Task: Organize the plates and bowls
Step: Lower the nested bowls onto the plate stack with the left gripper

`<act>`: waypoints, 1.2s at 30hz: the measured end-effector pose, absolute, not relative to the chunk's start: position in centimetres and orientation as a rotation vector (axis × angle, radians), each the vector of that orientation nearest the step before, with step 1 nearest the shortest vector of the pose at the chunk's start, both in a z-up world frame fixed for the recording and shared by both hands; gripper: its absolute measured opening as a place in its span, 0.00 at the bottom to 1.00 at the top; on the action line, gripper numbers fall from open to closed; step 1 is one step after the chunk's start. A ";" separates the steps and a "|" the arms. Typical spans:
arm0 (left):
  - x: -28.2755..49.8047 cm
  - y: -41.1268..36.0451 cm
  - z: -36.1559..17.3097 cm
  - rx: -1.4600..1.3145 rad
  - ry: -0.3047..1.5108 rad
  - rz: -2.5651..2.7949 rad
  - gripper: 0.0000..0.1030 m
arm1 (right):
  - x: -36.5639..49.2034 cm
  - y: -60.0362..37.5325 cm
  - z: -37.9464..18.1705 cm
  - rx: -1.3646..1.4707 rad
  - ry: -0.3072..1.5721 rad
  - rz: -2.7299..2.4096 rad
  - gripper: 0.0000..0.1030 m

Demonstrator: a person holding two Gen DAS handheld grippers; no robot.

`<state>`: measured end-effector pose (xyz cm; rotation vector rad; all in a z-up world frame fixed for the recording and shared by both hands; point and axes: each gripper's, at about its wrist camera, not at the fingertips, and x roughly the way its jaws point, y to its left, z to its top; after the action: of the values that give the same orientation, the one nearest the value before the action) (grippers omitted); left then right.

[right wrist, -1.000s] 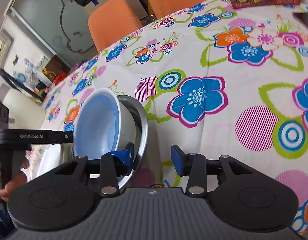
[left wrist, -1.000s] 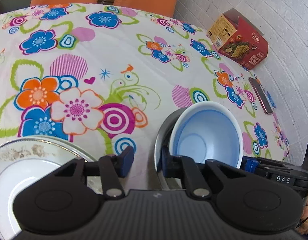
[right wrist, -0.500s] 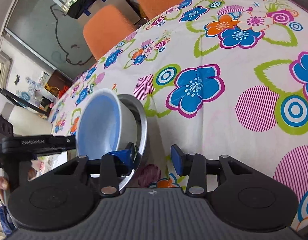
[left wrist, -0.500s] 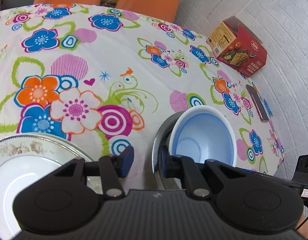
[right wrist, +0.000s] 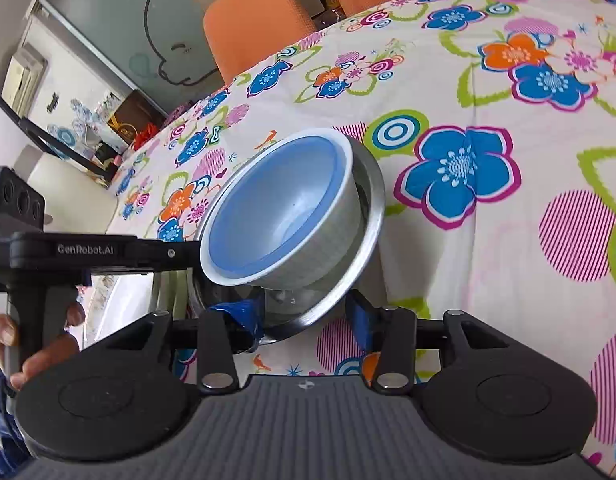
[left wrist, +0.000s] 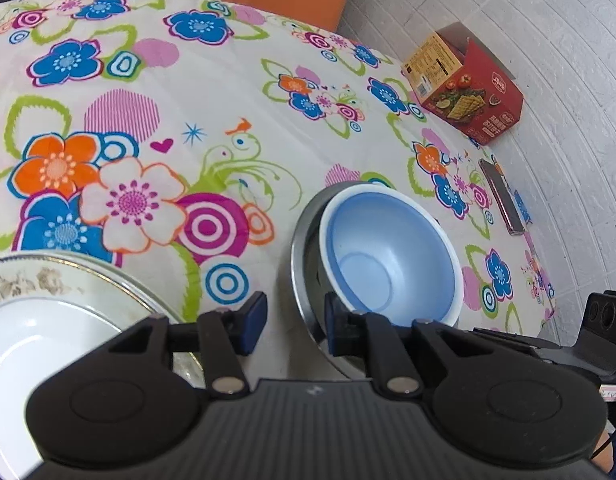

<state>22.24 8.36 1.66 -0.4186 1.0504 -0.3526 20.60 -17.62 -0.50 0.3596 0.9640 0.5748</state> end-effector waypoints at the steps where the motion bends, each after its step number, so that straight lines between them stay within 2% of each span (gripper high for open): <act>1: 22.5 8.4 1.7 -0.425 1.046 -0.346 0.11 | 20.6 -17.3 -0.4 0.340 0.961 0.573 0.30; 25: 24.3 6.8 2.7 -0.347 0.975 -0.364 0.11 | 23.1 -16.6 0.3 0.283 0.894 0.561 0.34; 36: 22.1 7.7 4.1 -0.342 0.929 -0.362 0.11 | 22.1 -15.9 1.4 0.278 0.854 0.586 0.35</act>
<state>22.10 7.68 4.07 -0.3418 0.9291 -0.3617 22.10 -15.87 1.37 0.2784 0.8541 0.5859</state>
